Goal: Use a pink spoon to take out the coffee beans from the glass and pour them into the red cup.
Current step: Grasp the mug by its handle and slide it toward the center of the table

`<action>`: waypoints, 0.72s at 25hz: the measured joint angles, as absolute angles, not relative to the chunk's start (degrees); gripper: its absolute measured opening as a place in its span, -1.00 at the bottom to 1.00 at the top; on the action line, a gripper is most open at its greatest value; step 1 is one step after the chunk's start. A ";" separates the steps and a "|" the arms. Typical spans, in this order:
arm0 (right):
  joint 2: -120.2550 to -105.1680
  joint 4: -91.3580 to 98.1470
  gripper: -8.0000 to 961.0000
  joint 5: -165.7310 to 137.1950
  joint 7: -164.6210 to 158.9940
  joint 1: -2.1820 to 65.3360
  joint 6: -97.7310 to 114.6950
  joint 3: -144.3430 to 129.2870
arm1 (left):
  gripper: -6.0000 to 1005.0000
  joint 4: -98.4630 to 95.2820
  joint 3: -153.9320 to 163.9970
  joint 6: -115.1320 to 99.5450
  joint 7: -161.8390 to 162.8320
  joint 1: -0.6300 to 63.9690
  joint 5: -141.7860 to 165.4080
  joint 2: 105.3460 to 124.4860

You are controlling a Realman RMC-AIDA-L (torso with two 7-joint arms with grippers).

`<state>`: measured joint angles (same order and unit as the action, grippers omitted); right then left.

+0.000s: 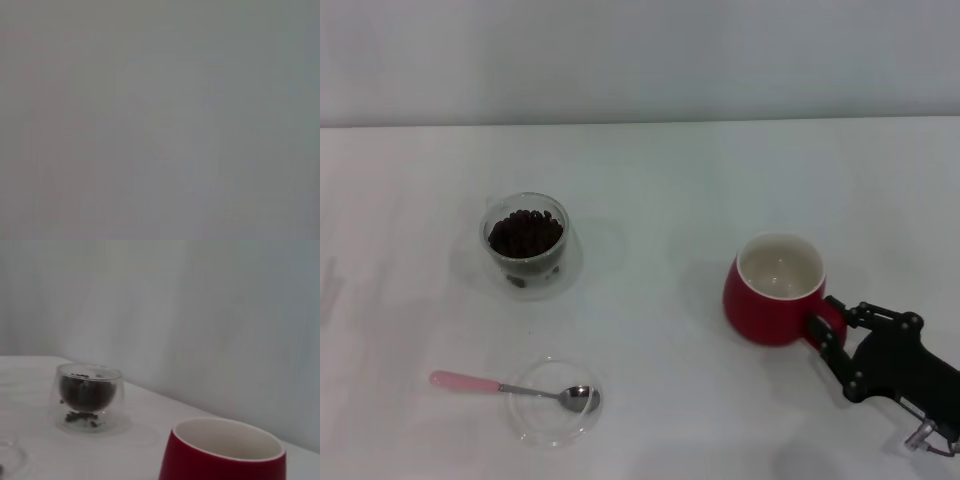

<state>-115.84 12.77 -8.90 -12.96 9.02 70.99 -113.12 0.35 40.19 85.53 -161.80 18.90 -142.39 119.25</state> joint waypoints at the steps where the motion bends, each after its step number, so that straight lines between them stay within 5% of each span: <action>1: -115.84 12.89 -0.48 -8.90 -13.04 9.07 70.99 -113.43 | 0.75 0.35 40.18 85.52 -161.80 18.91 -142.38 119.26; 18: -115.75 14.22 -0.47 -9.03 -14.28 10.47 71.82 -120.55 | 0.75 0.35 40.16 85.52 -161.80 19.20 -142.47 119.27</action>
<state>-115.75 14.22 -9.03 -14.28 10.47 71.82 -120.55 0.35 40.16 85.52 -161.80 19.20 -142.47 119.27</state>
